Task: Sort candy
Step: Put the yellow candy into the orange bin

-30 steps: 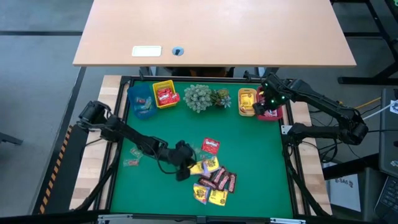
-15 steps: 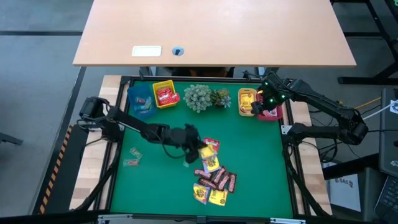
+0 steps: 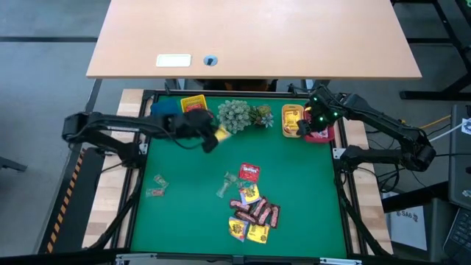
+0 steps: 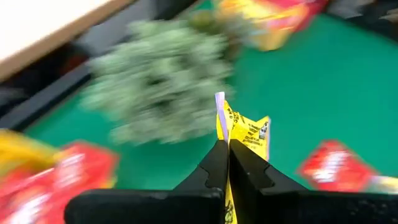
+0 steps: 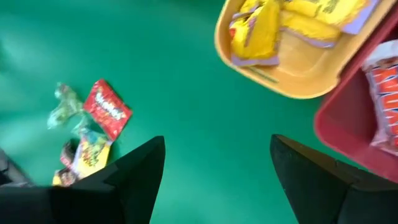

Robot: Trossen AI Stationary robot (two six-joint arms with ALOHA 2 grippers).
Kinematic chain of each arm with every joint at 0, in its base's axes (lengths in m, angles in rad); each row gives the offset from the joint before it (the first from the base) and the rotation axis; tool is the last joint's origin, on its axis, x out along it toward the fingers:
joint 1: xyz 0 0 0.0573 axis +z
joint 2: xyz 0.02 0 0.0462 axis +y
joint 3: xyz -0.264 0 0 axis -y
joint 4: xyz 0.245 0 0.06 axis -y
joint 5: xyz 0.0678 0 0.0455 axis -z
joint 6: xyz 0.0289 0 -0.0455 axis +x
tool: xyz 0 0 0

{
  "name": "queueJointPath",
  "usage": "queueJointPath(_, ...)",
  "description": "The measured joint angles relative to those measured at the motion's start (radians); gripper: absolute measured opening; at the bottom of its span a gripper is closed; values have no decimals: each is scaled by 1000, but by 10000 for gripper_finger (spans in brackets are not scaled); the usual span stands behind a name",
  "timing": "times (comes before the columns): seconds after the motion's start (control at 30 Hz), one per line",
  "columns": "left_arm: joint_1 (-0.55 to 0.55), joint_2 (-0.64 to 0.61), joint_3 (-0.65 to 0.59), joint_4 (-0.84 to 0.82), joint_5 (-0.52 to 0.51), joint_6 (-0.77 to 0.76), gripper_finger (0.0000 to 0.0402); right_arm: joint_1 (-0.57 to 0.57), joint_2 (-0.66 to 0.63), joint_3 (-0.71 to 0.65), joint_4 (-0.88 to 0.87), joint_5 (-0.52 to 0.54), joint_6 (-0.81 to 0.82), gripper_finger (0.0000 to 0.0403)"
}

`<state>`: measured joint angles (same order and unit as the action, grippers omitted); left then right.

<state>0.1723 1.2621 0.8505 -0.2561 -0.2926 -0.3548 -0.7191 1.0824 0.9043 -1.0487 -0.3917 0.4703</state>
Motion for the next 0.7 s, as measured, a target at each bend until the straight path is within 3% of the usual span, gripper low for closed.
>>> queueJointPath(0.3, 124, -71, 0, -243, -63, -9, 0, 140, 0, 0, 10, -5, 0, 292)
queueJointPath(0.7, 107, -64, 1, -200, 55, -64, 0, 416, 0, 0, 108, 81, 0, 292)
